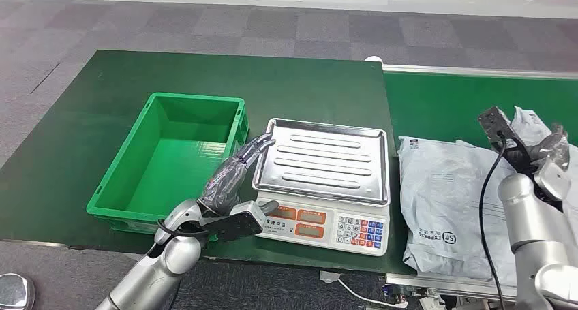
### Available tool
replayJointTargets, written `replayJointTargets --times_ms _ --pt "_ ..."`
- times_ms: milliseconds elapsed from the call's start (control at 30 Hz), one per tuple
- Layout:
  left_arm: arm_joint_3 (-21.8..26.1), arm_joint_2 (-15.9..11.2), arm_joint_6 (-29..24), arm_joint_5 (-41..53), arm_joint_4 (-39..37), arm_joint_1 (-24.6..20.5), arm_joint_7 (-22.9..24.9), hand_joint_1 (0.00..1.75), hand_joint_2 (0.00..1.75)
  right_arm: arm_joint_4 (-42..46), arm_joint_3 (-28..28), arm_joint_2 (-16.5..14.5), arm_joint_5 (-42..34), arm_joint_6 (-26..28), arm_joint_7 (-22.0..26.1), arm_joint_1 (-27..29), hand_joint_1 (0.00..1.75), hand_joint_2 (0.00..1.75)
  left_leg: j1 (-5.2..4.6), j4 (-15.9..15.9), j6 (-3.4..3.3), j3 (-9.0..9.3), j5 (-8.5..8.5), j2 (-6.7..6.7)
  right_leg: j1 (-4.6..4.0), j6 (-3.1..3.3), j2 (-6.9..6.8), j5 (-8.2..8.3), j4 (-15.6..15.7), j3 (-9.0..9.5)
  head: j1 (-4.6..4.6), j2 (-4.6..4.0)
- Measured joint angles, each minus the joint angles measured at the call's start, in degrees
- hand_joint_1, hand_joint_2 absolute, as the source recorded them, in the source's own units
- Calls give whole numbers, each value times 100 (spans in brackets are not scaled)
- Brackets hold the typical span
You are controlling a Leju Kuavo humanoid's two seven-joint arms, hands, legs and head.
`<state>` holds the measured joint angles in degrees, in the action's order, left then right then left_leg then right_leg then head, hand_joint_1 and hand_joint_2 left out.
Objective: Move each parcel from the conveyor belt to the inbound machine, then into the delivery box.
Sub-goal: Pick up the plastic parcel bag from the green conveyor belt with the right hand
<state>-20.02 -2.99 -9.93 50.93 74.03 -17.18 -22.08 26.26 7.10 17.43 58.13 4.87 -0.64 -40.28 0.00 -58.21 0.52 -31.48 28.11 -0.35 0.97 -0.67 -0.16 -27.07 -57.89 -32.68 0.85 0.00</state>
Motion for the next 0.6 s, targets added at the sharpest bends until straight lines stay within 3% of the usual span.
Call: replayJointTargets --times_ms 600 --pt "0 -46 32 -1 0 1 14 0 175 -23 -31 238 -4 -146 -348 251 0 175 0 -1 0 0 0 1 0 0 1 0 0 -5 0 0"
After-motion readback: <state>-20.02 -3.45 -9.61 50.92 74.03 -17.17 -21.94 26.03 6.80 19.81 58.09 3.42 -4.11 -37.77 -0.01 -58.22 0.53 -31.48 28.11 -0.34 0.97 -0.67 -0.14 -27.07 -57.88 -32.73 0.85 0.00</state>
